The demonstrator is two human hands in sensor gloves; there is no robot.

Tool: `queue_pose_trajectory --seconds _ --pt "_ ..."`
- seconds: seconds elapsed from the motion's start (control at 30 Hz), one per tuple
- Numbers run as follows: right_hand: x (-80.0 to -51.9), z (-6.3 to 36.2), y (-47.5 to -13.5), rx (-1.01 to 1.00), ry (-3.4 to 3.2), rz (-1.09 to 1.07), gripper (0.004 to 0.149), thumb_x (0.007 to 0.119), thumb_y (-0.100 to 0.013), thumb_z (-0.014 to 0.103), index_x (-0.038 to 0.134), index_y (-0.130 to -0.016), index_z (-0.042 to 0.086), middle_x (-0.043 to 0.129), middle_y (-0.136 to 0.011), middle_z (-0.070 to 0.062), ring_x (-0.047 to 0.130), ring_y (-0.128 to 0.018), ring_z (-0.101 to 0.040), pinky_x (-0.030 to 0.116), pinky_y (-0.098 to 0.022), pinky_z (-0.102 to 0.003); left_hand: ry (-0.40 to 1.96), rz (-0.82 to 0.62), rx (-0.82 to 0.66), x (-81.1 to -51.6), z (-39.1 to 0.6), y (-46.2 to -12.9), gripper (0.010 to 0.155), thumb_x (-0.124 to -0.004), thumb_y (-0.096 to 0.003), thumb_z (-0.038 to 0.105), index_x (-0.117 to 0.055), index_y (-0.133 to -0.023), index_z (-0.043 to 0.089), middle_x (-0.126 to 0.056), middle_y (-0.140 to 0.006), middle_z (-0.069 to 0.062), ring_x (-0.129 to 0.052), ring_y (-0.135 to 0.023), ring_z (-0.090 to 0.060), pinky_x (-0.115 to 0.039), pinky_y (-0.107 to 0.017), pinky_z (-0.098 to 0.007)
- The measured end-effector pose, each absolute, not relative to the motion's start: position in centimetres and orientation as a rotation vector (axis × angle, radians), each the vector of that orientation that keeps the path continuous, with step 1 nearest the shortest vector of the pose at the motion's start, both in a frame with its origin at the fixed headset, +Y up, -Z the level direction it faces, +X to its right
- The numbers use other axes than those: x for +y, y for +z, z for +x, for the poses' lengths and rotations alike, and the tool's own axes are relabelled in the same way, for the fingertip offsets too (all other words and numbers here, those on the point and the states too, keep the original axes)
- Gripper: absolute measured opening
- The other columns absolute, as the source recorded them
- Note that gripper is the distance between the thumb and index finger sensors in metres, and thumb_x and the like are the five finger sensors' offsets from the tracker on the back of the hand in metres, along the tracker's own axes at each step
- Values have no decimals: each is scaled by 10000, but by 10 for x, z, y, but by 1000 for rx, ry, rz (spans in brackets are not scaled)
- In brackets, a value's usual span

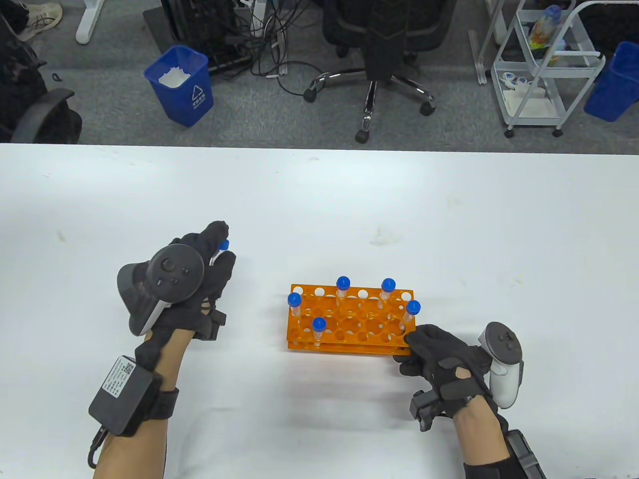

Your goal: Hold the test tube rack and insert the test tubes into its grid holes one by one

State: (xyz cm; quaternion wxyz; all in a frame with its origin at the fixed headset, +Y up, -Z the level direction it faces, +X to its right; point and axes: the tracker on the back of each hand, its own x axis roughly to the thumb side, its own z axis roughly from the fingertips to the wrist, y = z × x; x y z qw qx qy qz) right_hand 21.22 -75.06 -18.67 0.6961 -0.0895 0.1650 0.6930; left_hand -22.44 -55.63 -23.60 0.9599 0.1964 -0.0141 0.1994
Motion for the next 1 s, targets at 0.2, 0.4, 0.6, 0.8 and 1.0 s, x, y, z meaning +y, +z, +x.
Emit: queue_pose_trajectory --seconds 0.2,0.4,0.6,0.8,1.0 --pt "-751 210 -187 377 1538 -189 415 788 -432 328 846 -708 23 671 -918 -468 860 -646 -614 840 -392 -659 547 582 -116 -520 -183 -186 576 -1019 -293 405 -872 -811 201 -1035 -643 -173 -1076 -276 -237 -915 -252 -388" --pt "-752 205 -186 389 1543 -180 416 788 -432 328 846 -708 23 672 -917 -467 861 -646 -612 840 -392 -658 606 722 -268 -523 -109 -137 543 -1045 -274 413 -903 -751 196 -1066 -620 -123 -1073 -186 -202 -917 -184 -359" --pt "-751 205 -186 385 1547 -173 416 788 -432 328 845 -709 24 670 -918 -468 861 -646 -613 840 -392 -659 430 813 -342 -556 -50 -109 520 -1097 -228 376 -956 -702 214 -1113 -571 -43 -1054 -41 -140 -921 -75 -315" --pt "-752 205 -186 385 1553 -165 417 787 -432 331 846 -709 24 670 -919 -467 860 -647 -613 840 -392 -658 337 785 -311 -589 -35 -112 499 -1104 -214 421 -1003 -648 198 -1149 -487 -57 -1022 100 -99 -911 29 -290" --pt "-752 204 -186 382 1558 -157 417 788 -432 329 845 -709 23 671 -918 -467 861 -646 -613 840 -392 -658 240 785 -305 -609 -28 -111 493 -1100 -217 426 -1018 -629 170 -1159 -446 -79 -1015 142 -96 -907 61 -286"
